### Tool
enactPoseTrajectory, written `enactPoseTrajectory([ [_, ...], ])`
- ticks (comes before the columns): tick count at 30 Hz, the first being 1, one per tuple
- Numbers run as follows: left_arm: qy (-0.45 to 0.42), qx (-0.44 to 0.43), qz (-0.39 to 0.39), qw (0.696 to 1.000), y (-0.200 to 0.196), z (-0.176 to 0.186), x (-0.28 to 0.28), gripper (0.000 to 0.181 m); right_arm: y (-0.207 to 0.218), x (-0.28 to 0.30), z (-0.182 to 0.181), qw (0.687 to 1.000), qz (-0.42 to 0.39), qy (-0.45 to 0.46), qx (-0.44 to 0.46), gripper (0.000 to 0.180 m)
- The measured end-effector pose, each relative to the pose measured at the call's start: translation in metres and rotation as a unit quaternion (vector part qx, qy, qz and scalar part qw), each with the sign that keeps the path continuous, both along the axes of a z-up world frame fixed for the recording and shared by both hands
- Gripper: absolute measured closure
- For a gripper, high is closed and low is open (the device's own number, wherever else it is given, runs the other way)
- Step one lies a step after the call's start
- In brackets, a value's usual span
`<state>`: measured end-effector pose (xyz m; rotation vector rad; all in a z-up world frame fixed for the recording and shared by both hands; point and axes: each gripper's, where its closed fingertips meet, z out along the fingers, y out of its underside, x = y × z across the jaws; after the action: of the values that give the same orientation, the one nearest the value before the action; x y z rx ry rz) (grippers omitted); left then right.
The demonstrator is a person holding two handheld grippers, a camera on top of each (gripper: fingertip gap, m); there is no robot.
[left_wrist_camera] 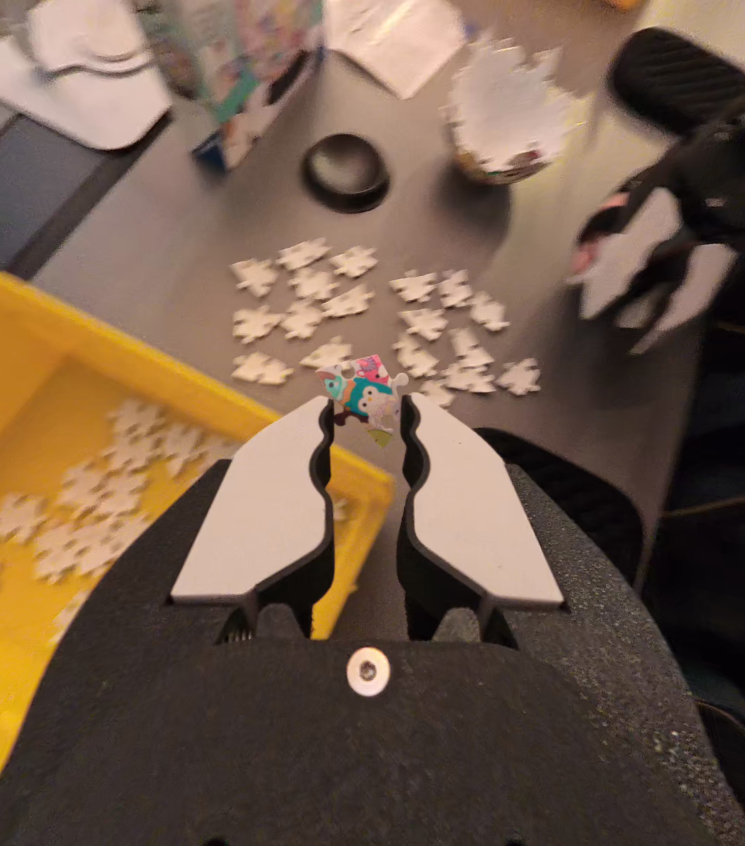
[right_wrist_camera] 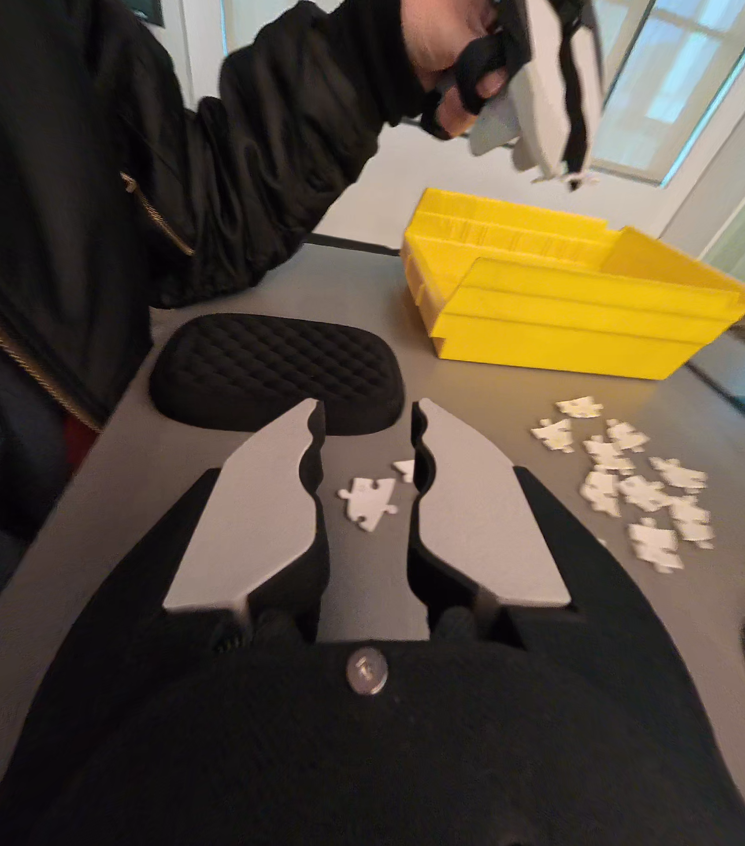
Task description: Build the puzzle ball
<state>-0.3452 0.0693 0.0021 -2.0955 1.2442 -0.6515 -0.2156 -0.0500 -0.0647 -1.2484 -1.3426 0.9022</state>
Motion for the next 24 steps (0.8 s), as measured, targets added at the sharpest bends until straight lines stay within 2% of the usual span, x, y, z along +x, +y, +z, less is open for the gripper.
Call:
enactPoseTrajectory([
  [4, -0.001, -0.045, -0.087, 0.995, -0.041, -0.006, 0.051, 0.153, 0.016, 0.012, 0.032, 0.994, -0.057, 0.01, 0.097, 0.144],
  [9, -0.013, -0.098, -0.166, 0.981, -0.078, -0.013, 0.094, 0.153, 0.021, 0.008, 0.056, 0.966, -0.067, -0.032, 0.246, 0.151],
  [12, -0.012, -0.119, -0.194, 0.974, -0.089, -0.019, 0.103, 0.153, 0.024, 0.004, 0.063, 0.95, -0.07, -0.053, 0.298, 0.153],
  [18, -0.019, -0.153, -0.204, 0.967, -0.092, -0.025, 0.106, 0.153, 0.025, -0.012, 0.06, 0.927, -0.065, -0.083, 0.359, 0.155],
  [24, -0.022, -0.179, -0.214, 0.96, -0.092, -0.032, 0.106, 0.153, 0.031, -0.023, 0.045, 0.929, -0.058, -0.104, 0.349, 0.165],
])
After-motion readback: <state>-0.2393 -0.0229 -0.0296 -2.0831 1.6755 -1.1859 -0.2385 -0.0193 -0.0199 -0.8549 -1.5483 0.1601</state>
